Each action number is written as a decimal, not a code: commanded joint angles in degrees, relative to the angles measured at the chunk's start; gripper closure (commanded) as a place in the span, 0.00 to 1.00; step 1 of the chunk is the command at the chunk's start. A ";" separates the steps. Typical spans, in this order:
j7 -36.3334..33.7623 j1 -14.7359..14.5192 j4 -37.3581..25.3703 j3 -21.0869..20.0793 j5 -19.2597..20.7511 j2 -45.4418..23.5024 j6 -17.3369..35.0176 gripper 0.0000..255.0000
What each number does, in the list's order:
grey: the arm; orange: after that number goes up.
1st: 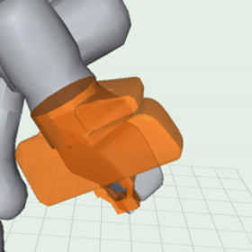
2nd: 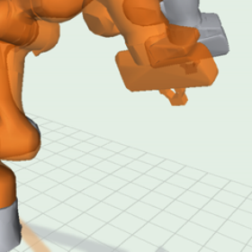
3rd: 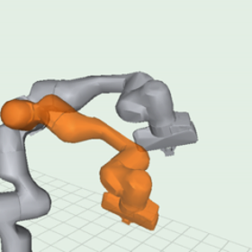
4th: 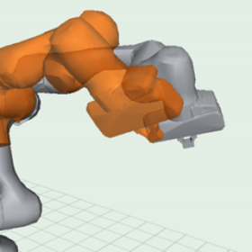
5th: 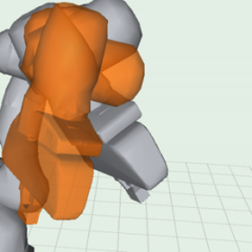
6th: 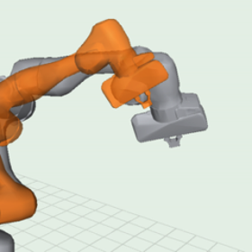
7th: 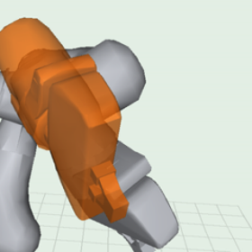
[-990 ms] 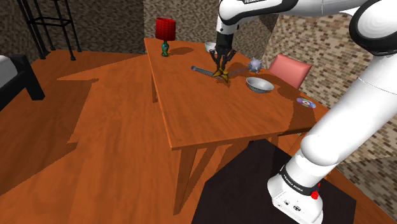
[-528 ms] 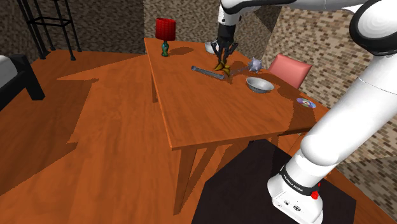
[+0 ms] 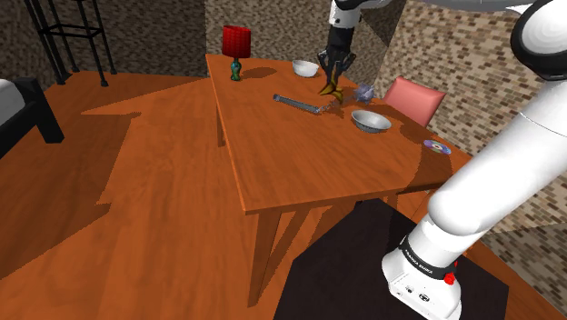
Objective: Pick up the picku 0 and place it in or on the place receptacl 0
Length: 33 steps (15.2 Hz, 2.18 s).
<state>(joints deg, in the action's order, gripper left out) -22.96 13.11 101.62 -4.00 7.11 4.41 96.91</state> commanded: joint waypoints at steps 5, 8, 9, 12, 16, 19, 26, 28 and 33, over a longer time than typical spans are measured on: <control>8.04 3.56 4.00 4.49 0.34 4.34 0.68 1.00; 12.07 5.25 4.82 6.89 0.70 5.61 0.77 1.00; 13.43 5.83 4.97 7.70 0.83 5.91 0.79 1.00; 17.54 7.54 5.00 10.14 1.20 6.48 0.81 1.00; 22.91 9.71 4.19 13.37 1.58 6.44 0.77 1.00; 22.62 9.74 6.80 13.43 1.69 6.72 3.08 1.00; 22.00 9.83 12.41 13.58 1.94 6.95 8.44 1.00; 21.83 9.86 13.89 13.63 2.01 6.89 9.96 1.00; 21.42 9.94 17.38 13.77 2.17 6.55 13.78 1.00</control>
<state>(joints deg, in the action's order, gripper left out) -1.35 23.08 118.34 9.81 9.25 11.01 109.95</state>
